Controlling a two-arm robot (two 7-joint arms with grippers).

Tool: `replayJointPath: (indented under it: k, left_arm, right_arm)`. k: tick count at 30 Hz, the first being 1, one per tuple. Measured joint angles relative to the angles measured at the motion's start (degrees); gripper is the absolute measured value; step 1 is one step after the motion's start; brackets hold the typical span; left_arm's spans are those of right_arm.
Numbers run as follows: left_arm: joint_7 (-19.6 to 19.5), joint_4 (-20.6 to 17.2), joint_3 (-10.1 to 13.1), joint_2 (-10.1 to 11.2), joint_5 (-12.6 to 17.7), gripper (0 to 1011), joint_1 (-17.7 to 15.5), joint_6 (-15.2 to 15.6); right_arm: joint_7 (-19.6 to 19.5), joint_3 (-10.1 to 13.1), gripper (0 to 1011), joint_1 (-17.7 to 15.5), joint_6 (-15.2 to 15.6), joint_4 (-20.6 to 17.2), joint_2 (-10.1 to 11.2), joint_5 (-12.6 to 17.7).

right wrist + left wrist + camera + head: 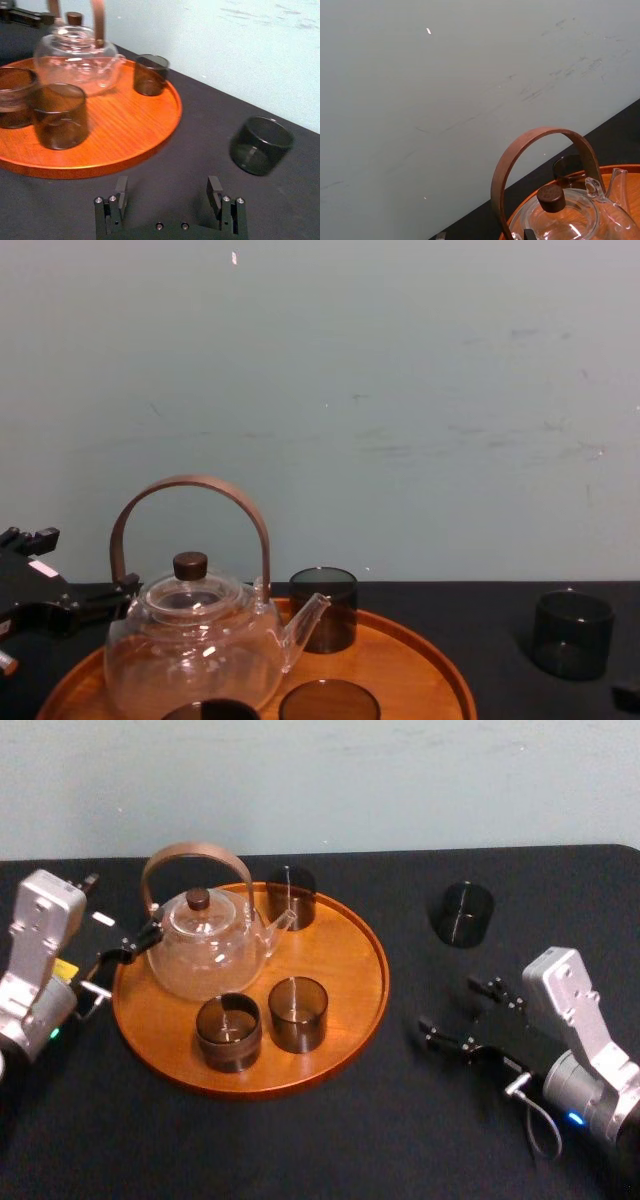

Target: Pick up the glass from the table and place it on the tray.

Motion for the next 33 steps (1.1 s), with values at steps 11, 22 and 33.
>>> replayJointPath:
  k: [11,22,33]
  left_arm:
    - [0.0,0.0,0.0,0.0,0.0,1010,0.0,0.0]
    - [0.0,0.0,0.0,0.0,0.0,1010,0.0,0.0]
    - [0.0,0.0,0.0,0.0,0.0,1010,0.0,0.0]
  right_arm:
    - [-1.0,4.2,1002,1.5,0.6,2.5,-0.4,1.4]
    - [-1.5,5.8,1002,6.4,2.4,7.9,-1.7,1.6]
    - [-1.1,4.9,1002,12.6,3.7,14.1,-3.2,0.8]
